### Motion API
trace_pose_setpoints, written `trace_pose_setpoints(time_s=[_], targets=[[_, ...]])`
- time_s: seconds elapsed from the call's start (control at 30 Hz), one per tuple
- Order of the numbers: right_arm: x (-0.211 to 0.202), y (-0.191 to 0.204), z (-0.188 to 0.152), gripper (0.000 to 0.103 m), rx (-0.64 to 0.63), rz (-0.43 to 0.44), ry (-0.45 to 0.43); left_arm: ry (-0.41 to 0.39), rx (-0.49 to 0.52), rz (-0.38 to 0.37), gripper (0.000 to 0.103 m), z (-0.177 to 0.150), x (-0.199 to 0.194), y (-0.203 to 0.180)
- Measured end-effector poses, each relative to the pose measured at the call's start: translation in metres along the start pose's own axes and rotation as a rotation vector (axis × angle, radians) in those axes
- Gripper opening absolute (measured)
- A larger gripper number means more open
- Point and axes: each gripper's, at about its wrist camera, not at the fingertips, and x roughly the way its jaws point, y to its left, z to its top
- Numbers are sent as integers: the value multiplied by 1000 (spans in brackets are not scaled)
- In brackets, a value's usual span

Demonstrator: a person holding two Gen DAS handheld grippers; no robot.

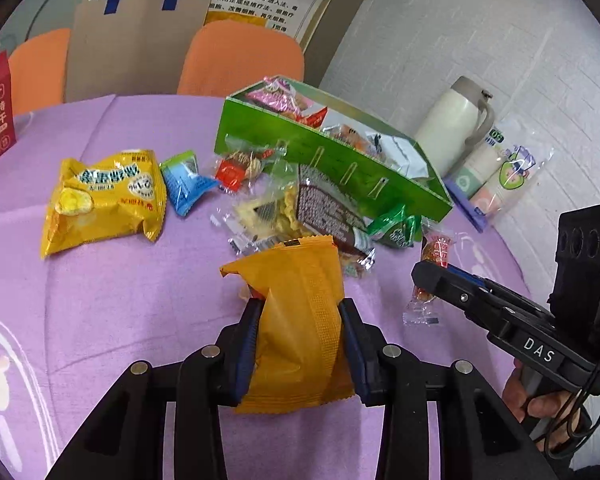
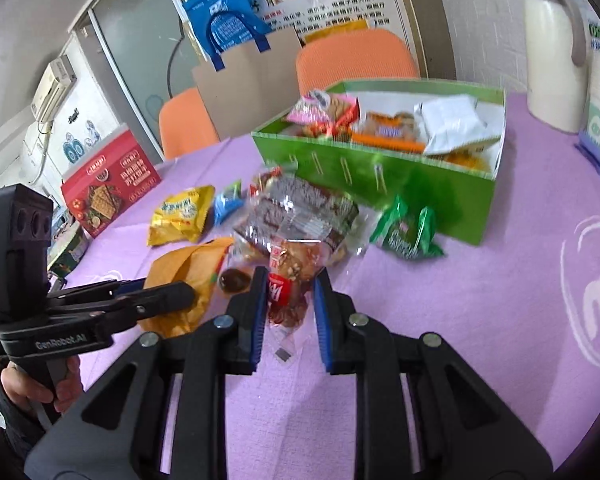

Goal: Organize snacks
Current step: 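Carry the orange bag and red sweet into the green box and release both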

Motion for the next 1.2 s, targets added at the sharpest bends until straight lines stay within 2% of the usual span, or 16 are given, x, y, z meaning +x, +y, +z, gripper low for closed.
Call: trace_pose_setpoints(time_s=[0.1,0.23,0.43,0.7,0.9,1.07,1.1,1.17,1.2], targets=[[-9,-1,13,24,-16,-15,-41,-38,22,-34,38,14,-15,-7],[-17,-6,34,24,-35,-48,-88,-94,72,-38,38,41,-28,-21],[-10,-23,66,24,-46,-101,-119,-135,91,-53,38,89,-21,-34],[25,-51,99,24,-54,-147,-83,-121,57,-29,38,148,28,-45],[60,-63,128,24,-84,-198,-47,-112,19,4,39,180,65,-45],[94,-85,138,26,-44,-227,21,-79,-37,16,39,200,99,-37],[99,-88,137,29,-33,-231,43,-79,-36,19,39,201,104,-37],[94,-93,132,61,-21,-244,28,-80,-21,32,42,199,110,-36],[88,-93,130,68,-25,-243,0,-67,-21,36,55,196,113,-33]])
